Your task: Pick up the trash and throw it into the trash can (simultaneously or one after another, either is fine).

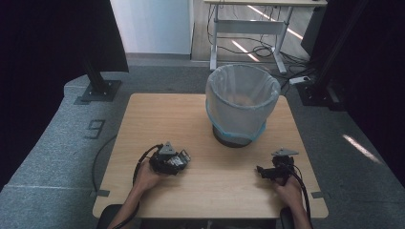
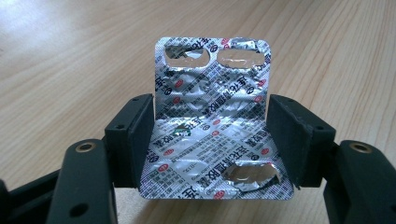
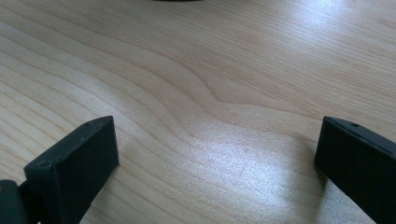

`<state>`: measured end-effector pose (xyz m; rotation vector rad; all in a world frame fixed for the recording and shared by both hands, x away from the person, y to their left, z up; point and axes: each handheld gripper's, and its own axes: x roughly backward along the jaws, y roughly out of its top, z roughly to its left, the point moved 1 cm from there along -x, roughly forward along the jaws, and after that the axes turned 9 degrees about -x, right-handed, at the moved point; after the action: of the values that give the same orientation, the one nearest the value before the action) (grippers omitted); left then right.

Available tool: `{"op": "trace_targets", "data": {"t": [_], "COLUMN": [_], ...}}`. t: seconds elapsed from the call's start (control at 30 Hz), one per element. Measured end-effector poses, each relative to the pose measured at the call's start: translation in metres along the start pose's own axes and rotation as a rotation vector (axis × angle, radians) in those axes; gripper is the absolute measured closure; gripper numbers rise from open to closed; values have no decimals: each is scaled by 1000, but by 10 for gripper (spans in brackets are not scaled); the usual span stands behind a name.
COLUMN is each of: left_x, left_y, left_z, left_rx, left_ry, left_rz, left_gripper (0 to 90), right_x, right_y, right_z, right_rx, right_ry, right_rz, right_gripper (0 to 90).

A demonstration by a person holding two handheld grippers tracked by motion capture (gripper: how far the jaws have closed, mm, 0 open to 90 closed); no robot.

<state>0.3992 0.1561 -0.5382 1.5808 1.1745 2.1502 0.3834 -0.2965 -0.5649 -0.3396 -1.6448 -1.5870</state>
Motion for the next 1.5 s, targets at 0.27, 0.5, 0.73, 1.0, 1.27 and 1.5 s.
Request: {"op": "trace_targets", "data": {"t": [0.27,0.5,0.73,1.0,1.27,1.5], "left_x": [10,18,26,36,45,50], "left_y": [11,23,37,54,76,92], "left_z": [5,10,16,22,27,29], "left_rx": [15,27,30,25,14,0], "left_ry": [5,11,18,27,32,36], "left_rz": [-15,-33,-40,-53,-73,-74], "left_gripper": [341,341,341,341,341,341], "right_x": [0,0,0,0,0,0], "right_y": [0,0,0,0,0,0], "right_z": [0,0,0,0,0,0], "right_rx": [0,0,-1,-1,-1,-2], "right_ry": [0,0,0,0,-1,-1], "right_rz": [0,1,1,1,1,0], "right_gripper": [0,0,0,0,0,0]}}
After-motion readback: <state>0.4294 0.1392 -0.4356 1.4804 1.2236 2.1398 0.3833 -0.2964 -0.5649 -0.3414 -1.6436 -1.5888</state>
